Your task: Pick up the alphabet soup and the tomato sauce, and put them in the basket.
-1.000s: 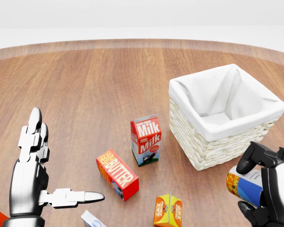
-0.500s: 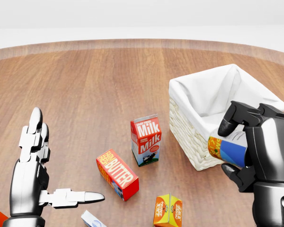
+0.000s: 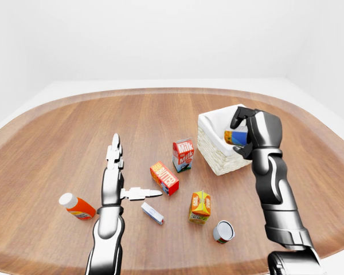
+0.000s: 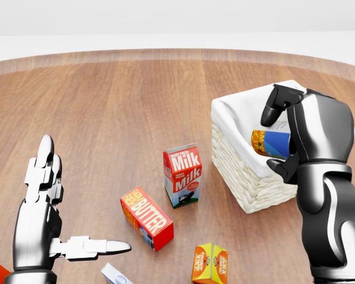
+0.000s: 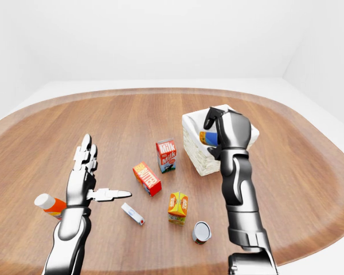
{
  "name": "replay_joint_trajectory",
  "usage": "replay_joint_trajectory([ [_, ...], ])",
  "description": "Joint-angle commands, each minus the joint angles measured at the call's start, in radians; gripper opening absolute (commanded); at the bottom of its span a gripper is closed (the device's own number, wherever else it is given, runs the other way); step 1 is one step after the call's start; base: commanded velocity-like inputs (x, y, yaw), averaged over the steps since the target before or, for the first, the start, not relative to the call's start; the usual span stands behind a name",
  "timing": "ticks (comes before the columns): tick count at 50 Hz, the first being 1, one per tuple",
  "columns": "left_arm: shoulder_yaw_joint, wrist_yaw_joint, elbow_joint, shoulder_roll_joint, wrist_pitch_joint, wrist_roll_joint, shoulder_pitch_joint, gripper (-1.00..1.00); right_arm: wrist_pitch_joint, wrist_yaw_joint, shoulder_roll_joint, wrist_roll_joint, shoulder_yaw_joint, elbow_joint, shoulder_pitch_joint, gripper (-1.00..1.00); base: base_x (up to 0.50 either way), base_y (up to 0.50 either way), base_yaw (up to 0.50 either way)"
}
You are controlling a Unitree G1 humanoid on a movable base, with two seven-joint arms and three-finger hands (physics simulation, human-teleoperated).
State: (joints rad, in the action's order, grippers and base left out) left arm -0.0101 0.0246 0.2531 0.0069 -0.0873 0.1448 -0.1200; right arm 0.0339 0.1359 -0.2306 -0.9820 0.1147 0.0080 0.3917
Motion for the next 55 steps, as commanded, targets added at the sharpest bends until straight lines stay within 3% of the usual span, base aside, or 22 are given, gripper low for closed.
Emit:
replay_joint_trajectory([
  [1,-0.004,0.003,-0.003,0.0,0.0,-0.007,0.002,1.0,-0.009,0.147,-0.047,0.001,-0.03,0.323,0.189,-1.0,0.0,0.0,0.0],
  [4,-0.005,0.003,-0.007,0.0,0.0,-0.007,0.004,1.0,-0.032,0.22,-0.059,0.012,-0.04,0.497,0.271,-1.0,0.0,0.0,0.0],
  [13,-0.004,0.003,0.002,0.0,0.0,-0.008,0.005,1.0,-0.056,0.332,-0.073,0.019,-0.073,0.765,0.419,-1.0,0.0,0.0,0.0],
  [18,-0.005,0.002,-0.006,0.001,0.0,-0.009,0.006,1.0,-0.077,0.375,-0.078,0.025,-0.088,0.88,0.478,-1.0,0.0,0.0,0.0],
  [24,-0.006,0.001,-0.009,0.001,0.0,-0.01,0.004,1.0,-0.08,0.388,-0.083,0.031,-0.1,1.013,0.548,-1.0,0.0,0.0,0.0],
  [34,-0.004,-0.001,-0.003,0.0,0.0,-0.01,0.003,1.0,-0.042,0.388,-0.093,0.04,-0.113,1.144,0.645,-1.0,0.0,0.0,0.0],
  [37,-0.005,-0.001,0.0,0.001,0.0,-0.011,0.0,1.0,-0.017,0.388,-0.093,0.023,-0.126,1.183,0.664,-1.0,0.0,0.0,0.0],
  [38,-0.004,-0.002,0.002,0.001,0.0,-0.011,0.0,1.0,0.004,0.388,-0.09,0.0,-0.14,1.2,0.67,-1.0,0.0,0.0,0.0],
  [46,-0.005,-0.003,-0.003,0.001,0.0,-0.013,0.002,1.0,0.053,0.388,-0.069,-0.077,-0.17,1.253,0.682,-1.0,0.0,0.0,0.0],
  [55,-0.006,-0.003,-0.001,0.001,0.0,-0.013,0.003,1.0,0.053,0.388,-0.051,-0.175,-0.186,1.279,0.677,-1.0,0.0,0.0,0.0],
])
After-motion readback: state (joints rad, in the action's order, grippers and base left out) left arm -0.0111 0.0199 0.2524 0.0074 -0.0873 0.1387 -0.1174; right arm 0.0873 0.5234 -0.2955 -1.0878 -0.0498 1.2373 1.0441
